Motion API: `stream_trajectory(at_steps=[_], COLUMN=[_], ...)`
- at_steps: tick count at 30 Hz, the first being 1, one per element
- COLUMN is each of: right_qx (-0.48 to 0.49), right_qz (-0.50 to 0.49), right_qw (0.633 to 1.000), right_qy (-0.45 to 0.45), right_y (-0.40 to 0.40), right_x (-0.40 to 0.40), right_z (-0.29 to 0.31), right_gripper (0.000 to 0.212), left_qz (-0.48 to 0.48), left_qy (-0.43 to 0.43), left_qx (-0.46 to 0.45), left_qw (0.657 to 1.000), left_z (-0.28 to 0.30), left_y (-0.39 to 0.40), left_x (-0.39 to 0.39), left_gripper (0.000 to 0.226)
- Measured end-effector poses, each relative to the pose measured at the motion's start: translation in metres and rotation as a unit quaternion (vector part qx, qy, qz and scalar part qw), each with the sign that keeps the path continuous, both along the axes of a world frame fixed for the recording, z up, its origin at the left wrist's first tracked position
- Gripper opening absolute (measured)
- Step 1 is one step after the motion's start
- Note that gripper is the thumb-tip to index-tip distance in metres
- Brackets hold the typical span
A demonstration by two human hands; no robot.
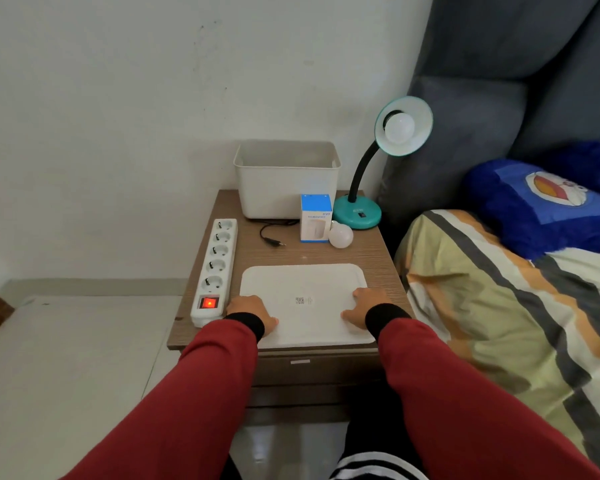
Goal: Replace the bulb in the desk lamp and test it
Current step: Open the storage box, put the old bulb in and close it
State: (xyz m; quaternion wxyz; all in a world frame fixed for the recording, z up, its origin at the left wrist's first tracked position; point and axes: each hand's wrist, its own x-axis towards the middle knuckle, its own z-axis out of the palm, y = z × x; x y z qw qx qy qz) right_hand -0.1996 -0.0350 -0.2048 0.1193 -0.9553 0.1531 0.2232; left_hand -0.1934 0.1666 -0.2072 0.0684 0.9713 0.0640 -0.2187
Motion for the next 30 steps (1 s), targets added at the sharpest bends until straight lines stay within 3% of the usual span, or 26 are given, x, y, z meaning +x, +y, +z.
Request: stream_trajectory(at_steps=[8,16,21,26,30], right_qx=[-0.08,-0.072,-0.009,0.124,0.231], right_qz=[0.054,0.069,0.042,-0.036,-0.115], right_qw=[0.995,0.994,0.992,0.975,0.945], right_qy=[0.001,-0.049,-0.115,-0.182,-0.202], right_y=[-0.003,-0.009,-0.014,-0.013,-0.008], right_x=[0.024,0.075,0.111,0.125,0.14], right_z=[0.021,0.059,0.066,0.049,0.025], right_gripper=[0.038,0.044,0.039,0.079,0.09], left_qz=[-0.038,-0.063,-0.07,-0.061,-0.061], left_qy=[-0.026,-0.067,-0.075,-0.063,-0.053], left_qx=[0.054,0.062,0.051,0.044,0.046], left_qw=[0.998,0.994,0.993,0.995,0.996], left_z=[0.026,0.066,0.075,0.069,0.059], left_y=[0.0,-0.009,-0.015,-0.015,-0.012], left_x=[0.027,0.082,0.122,0.156,0.177], left_gripper=[0.039,0.033,0.034,0.042,0.033])
